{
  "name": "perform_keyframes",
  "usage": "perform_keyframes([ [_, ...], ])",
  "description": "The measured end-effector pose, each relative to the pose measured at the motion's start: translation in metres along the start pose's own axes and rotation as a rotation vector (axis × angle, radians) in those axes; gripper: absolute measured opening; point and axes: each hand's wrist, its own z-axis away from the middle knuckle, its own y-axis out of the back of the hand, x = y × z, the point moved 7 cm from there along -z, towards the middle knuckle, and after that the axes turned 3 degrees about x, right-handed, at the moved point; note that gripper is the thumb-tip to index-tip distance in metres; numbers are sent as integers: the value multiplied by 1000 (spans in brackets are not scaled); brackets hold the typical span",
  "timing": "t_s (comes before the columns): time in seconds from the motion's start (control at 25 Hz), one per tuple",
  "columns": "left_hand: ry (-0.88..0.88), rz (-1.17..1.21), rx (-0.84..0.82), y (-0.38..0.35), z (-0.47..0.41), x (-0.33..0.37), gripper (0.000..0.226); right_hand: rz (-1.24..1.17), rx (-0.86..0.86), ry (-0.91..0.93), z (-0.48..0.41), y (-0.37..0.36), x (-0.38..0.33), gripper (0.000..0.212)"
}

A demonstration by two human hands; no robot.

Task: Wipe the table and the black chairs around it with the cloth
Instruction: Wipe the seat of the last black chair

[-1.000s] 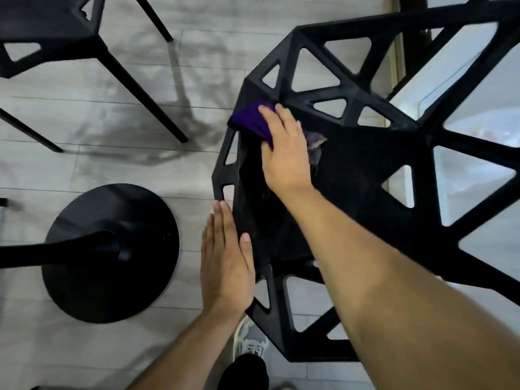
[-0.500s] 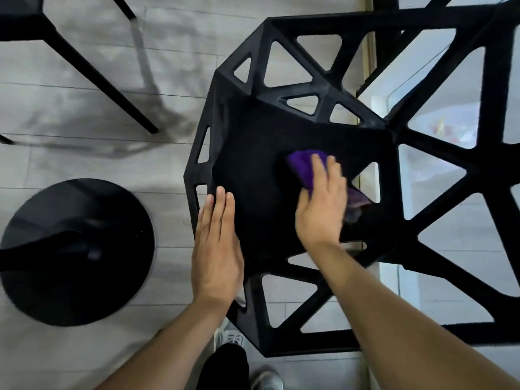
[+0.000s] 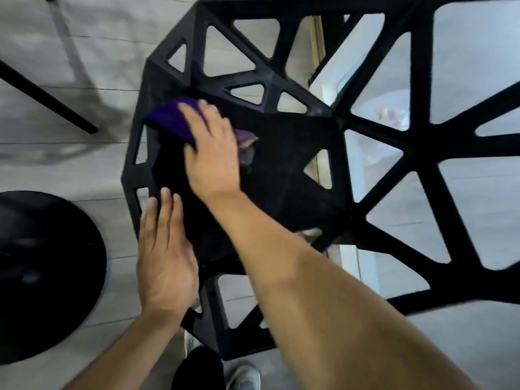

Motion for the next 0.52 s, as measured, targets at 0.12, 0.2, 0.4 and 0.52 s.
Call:
perform_keyframes([
  [0.12,-127,-56,2,0,1,6,63,-88,-217,122,16,-2,-3,70],
  [0.2,-235,-92,-31,-2,2,12,76,57,-338,88,51,32,54,71],
  [0.4,-124,-109,-59,5,1,19,70,414,-478,-161,112,133,158,69],
  [0.52,-158,-67,-63,-6,-6,58,48,654,-520,40,116,153,151,67],
])
